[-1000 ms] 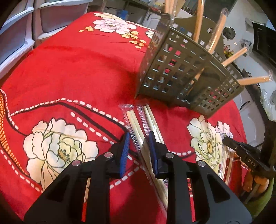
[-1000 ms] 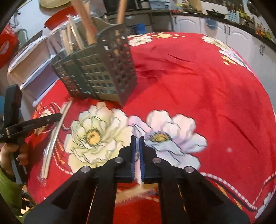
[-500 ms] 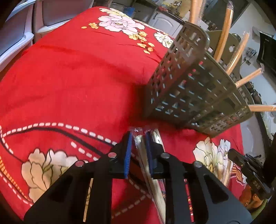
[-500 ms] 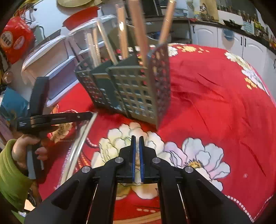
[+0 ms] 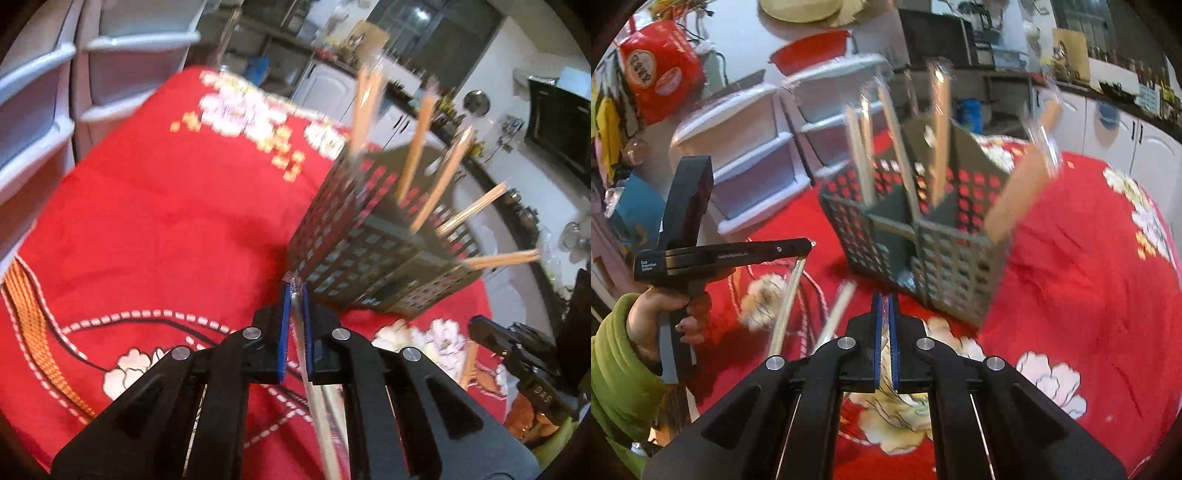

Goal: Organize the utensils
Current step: 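Lift both held chopstick pairs and carry them over the grey caddy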

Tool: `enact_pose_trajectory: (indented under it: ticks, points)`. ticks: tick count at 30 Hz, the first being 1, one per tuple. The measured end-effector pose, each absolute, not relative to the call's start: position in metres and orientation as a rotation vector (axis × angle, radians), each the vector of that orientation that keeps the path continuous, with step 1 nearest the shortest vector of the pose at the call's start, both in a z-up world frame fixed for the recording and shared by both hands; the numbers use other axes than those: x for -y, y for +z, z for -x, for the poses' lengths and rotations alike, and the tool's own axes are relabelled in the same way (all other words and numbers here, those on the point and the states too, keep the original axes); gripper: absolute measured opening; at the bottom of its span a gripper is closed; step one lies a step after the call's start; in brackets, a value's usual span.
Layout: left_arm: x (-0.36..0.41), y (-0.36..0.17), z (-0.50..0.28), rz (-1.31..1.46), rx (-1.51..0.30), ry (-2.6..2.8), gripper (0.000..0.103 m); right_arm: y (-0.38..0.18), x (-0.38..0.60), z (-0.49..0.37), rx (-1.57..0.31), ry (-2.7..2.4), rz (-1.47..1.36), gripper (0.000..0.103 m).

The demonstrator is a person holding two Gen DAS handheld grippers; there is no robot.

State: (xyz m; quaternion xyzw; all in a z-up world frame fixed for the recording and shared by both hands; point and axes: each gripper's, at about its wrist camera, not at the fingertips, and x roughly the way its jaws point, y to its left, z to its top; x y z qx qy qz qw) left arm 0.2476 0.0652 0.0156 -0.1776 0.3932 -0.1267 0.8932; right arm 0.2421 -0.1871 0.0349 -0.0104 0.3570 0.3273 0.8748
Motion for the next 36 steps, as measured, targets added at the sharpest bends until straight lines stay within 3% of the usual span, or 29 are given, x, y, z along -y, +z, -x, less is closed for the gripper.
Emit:
enact_pose_trajectory:
  ticks: [11,36]
  points:
    - [-0.056,0.094,-0.224,0.316,-0.608,-0.335,0.001,0.104,0.174,-0.229,-0.583,0.735,0.04,0.004]
    - [-0.029,0.203,-0.224,0.224,-0.384,-0.393,0.002,0.213,0.19,-0.247,-0.33,0.678,-0.002,0.003]
